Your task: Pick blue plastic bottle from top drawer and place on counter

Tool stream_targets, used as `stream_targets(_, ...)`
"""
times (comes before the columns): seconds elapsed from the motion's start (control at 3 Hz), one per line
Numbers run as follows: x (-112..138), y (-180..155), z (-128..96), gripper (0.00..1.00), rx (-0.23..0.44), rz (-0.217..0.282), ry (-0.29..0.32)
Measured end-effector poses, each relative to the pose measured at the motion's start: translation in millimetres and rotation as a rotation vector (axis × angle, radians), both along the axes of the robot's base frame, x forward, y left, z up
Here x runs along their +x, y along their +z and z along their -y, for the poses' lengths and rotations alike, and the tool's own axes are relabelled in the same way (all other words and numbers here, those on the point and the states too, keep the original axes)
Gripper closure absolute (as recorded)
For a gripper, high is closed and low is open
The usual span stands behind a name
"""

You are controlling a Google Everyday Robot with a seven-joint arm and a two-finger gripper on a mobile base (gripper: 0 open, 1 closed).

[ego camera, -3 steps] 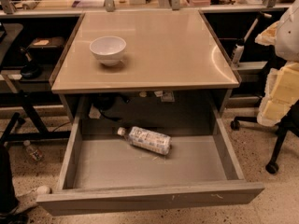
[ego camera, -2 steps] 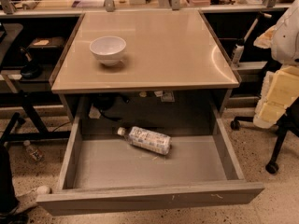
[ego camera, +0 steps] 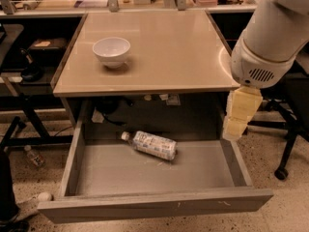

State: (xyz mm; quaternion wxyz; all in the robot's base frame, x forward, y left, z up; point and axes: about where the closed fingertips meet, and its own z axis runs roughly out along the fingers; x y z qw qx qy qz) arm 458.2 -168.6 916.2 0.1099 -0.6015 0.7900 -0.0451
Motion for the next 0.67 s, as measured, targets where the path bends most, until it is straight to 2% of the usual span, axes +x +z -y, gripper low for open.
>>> stream_targets(0.33, 0, 0, 0, 0.00, 0.000, 0.000, 0.000)
stream_targets(0.67, -1, -34, -26, 0.00, 0.021, -0.031, -0.012)
